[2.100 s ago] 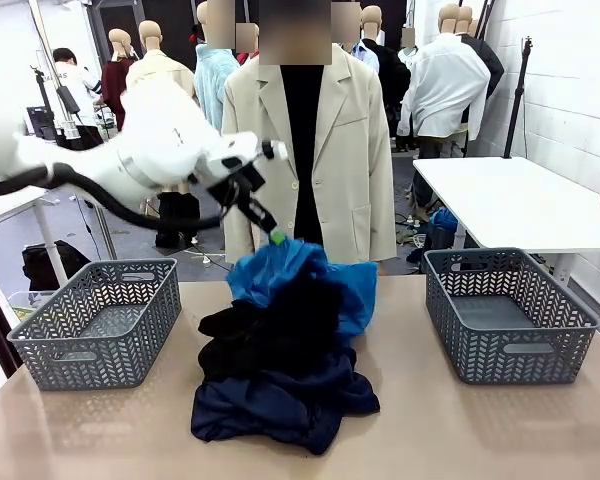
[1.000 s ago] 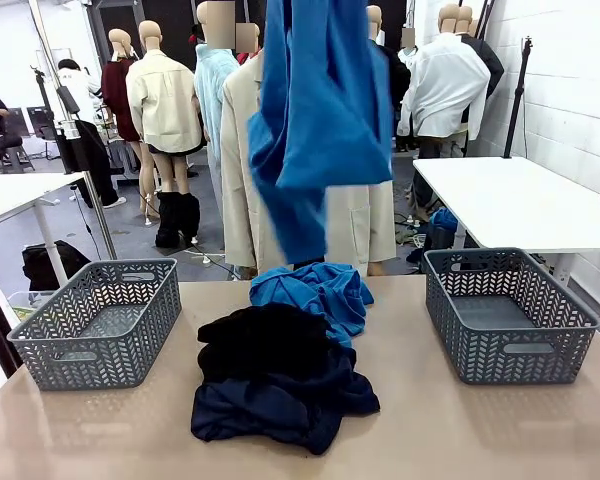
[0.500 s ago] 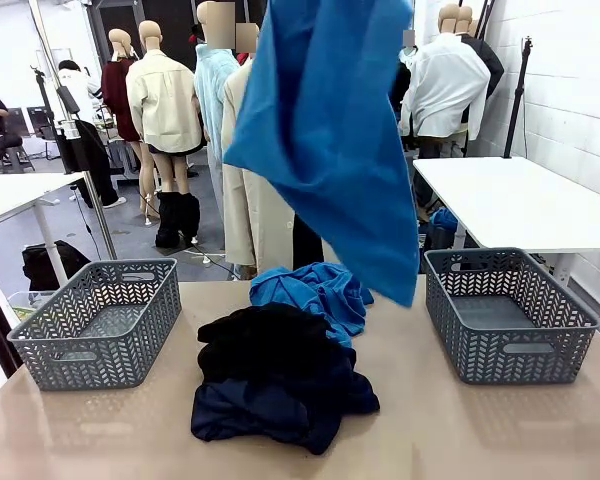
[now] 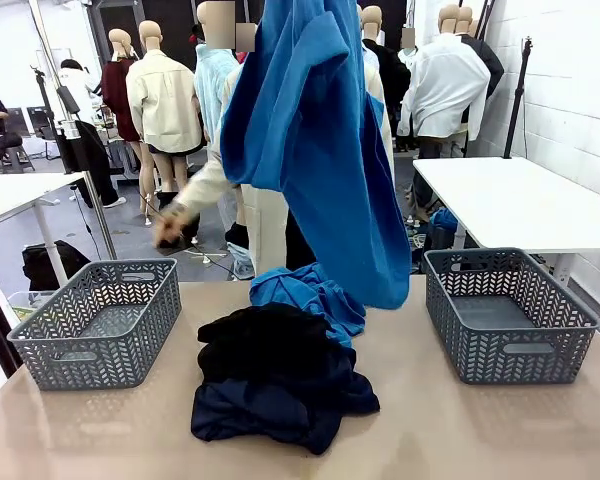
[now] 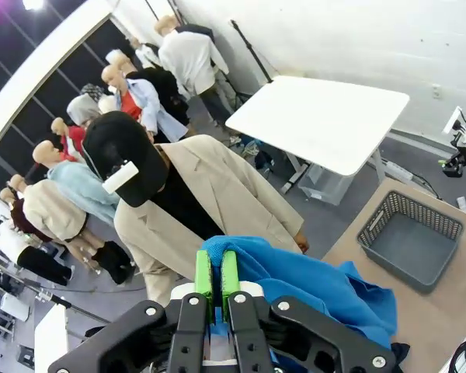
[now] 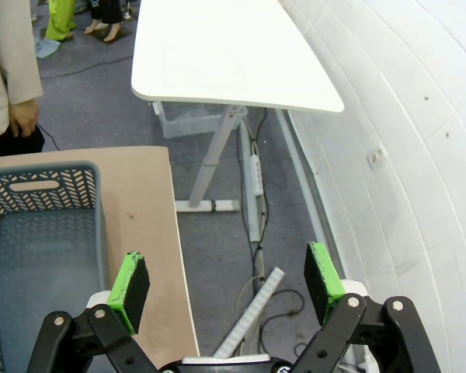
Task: Sort the tops and bottoms.
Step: Sort the clothes according to human instructions.
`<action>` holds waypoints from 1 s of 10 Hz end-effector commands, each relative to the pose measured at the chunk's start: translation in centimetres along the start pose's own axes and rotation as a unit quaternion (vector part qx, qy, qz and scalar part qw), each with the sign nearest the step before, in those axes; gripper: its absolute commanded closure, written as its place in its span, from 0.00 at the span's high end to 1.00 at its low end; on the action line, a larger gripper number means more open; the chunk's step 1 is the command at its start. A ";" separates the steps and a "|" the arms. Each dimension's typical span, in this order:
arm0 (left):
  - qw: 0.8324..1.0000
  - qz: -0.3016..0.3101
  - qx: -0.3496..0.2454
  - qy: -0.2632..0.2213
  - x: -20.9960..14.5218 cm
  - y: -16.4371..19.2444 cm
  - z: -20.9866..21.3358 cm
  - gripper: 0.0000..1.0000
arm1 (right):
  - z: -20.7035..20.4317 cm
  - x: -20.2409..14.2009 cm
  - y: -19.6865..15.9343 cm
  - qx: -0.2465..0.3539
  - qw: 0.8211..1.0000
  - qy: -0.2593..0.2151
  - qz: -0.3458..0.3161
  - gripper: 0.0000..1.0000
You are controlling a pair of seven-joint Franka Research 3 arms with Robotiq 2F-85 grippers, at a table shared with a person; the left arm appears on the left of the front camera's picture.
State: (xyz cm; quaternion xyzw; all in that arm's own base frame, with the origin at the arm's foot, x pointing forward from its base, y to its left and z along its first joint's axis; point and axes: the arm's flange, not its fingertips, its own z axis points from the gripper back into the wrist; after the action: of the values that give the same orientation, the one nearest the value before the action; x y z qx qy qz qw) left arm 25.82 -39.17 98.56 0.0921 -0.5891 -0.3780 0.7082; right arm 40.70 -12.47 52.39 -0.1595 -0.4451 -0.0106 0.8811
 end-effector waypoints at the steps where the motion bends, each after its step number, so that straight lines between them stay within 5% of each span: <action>1: 1.000 0.002 0.004 -0.015 0.0 1.2 0.9 0.00 | 0.0 0.1 0.1 0.000 1.000 0.002 0.006 1.00; 10: 1.000 0.002 0.004 -0.015 0.0 1.2 0.9 0.00 | 0.0 0.1 0.1 0.000 1.000 0.002 0.006 1.00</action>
State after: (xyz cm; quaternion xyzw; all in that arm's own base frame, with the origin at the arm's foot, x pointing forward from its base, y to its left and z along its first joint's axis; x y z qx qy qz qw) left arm 25.79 -39.16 98.58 0.0920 -0.5893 -0.3779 0.7081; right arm 40.70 -12.47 52.39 -0.1595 -0.4451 -0.0105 0.8811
